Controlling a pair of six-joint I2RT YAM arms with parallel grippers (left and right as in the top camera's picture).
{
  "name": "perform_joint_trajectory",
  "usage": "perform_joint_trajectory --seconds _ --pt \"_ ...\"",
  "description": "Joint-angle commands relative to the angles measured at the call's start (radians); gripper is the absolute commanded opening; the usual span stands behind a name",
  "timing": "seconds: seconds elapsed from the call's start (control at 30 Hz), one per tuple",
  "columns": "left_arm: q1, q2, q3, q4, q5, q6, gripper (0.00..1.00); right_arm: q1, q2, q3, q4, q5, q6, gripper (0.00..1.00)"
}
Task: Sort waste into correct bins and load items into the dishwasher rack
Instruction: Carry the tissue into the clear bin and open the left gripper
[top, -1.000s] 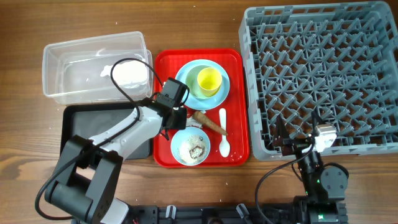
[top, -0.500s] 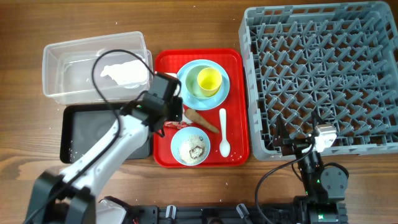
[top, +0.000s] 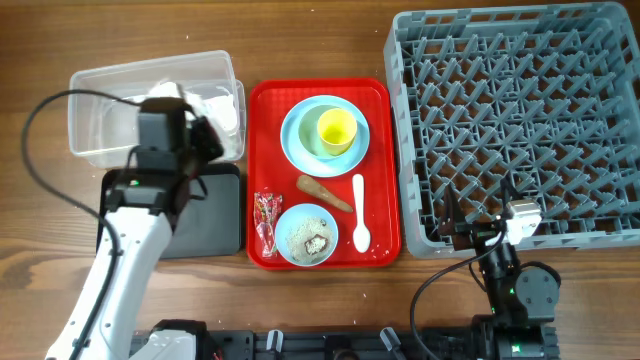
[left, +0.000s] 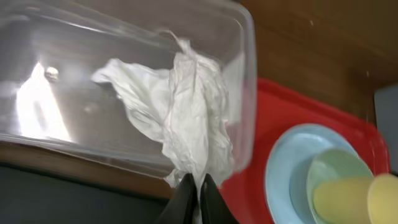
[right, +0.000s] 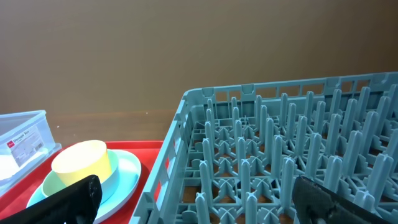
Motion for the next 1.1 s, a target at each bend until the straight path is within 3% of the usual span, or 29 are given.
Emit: perform_joint_trajectory --seconds 0.0,0.27,0.53,0.63,0.67,0.7,0.83,0.97,1.07 --pt "0.111 -0.017 0.019 0.061 -0.008 -0.094 0.04 -0.003 -0.010 -0.001 0.003 0.003 0.013 1.00" --pt "0.227 -0.007 0.019 0.252 0.025 -0.155 0.04 -0.003 -0.010 -0.001 0.003 0.003 0.013 1.00" --pt "0.229 0.185 0.019 0.314 0.025 -0.154 0.08 -0.003 -0.010 -0.001 0.003 0.003 0.013 1.00" --pt "0.229 0.264 0.019 0.360 0.025 -0.154 0.20 -0.003 -0.010 -0.001 0.003 0.003 0.013 0.99" --pt "0.229 0.278 0.019 0.377 0.025 -0.154 0.35 -0.003 -0.010 -0.001 0.003 0.003 0.013 1.00" --pt "0.229 0.285 0.019 0.394 0.026 -0.154 0.58 -0.003 -0.010 -0.001 0.003 0.003 0.013 1.00" --pt "0.229 0.257 0.019 0.422 0.073 -0.154 0.78 -0.003 -0.010 -0.001 0.003 0.003 0.013 1.00" --pt "0.229 0.180 0.019 0.394 0.210 -0.154 0.86 -0.003 -0.010 -0.001 0.003 0.003 0.013 1.00" --pt "0.228 0.093 0.019 0.282 0.354 -0.166 0.92 -0.003 -0.010 -0.001 0.003 0.003 0.013 1.00"
